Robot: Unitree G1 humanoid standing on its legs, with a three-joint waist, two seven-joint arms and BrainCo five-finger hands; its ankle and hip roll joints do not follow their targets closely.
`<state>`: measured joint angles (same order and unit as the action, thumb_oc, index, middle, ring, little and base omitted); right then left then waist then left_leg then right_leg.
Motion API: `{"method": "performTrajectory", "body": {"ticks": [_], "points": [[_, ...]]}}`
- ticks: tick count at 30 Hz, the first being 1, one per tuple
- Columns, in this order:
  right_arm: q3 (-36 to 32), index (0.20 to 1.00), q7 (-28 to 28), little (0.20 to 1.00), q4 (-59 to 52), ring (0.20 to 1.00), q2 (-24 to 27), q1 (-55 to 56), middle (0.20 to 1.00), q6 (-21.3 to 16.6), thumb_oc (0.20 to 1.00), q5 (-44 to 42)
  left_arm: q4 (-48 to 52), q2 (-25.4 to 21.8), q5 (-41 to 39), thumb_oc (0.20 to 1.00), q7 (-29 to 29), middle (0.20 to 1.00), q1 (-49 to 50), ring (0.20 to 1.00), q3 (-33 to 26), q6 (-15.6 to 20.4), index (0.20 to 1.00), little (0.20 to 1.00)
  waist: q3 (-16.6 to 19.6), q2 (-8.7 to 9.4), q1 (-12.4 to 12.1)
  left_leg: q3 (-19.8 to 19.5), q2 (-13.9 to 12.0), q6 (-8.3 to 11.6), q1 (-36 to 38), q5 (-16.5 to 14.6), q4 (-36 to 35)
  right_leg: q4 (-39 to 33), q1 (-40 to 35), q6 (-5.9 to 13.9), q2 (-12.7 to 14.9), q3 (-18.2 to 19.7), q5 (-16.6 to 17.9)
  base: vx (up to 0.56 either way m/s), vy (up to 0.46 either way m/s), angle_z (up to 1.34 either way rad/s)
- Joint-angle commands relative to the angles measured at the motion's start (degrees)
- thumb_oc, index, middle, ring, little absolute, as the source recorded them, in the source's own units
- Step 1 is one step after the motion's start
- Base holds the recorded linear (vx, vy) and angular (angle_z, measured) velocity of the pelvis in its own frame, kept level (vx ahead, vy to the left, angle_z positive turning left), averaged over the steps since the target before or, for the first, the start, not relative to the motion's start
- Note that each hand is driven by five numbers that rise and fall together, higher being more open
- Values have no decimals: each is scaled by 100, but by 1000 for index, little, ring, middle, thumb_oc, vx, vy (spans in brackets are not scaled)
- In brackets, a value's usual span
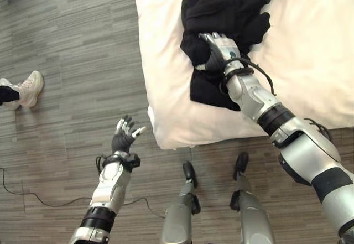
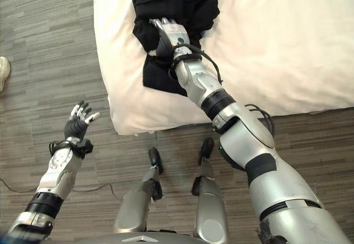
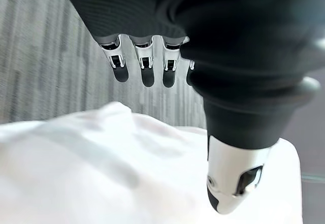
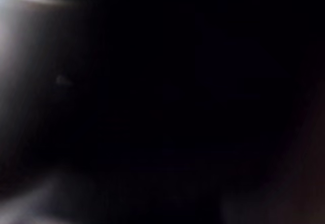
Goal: Pick up bed clothes into laundry basket.
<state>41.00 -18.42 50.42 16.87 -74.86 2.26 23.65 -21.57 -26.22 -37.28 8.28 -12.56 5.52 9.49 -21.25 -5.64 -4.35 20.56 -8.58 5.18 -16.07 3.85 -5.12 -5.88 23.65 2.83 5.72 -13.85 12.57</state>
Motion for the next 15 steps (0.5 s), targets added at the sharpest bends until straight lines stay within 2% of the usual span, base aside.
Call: {"method": "performTrajectory", "body": {"ticks": [1,6,10,12,15], "points": [[146,200,225,200,674,200,-228,-203,200,162,200,-202,32,-514,204,1000,-35,1000,-62,1000,164,259,1000,1000,-117,196,92,225,-363,422,-126,513,12,88,-442,707,599,166,-434,-101,29,-13],[-13,200,292,200,2,200,-162,-68,200,133,200,-200,-102,-496,377,1000,-19,1000,-188,1000,215,202,1000,1000,85,367,294,287,-291,338,178,375,12,88,-661,699,656,187,-447,-4,21,-5],[-232,200,299,200,-886,200,177,277,200,98,200,-158,-111,-476,489,1000,70,1000,-247,1000,216,170,1000,1000,329,560,425,341,-219,265,531,237,12,88,-954,712,683,209,-479,49,23,-4],[-418,200,242,200,-1309,200,391,506,200,76,200,-219,-73,-456,551,1000,119,1000,-282,1000,210,166,1000,1000,488,679,518,361,-181,222,714,172,12,88,-1111,730,702,221,-485,57,47,-12],[-653,200,142,200,-1357,200,459,653,200,12,200,-361,116,-425,629,1000,218,1000,-414,1000,294,209,1000,1000,837,866,605,372,-95,146,1035,47,12,88,-1431,776,743,226,-505,101,66,-10]]}}
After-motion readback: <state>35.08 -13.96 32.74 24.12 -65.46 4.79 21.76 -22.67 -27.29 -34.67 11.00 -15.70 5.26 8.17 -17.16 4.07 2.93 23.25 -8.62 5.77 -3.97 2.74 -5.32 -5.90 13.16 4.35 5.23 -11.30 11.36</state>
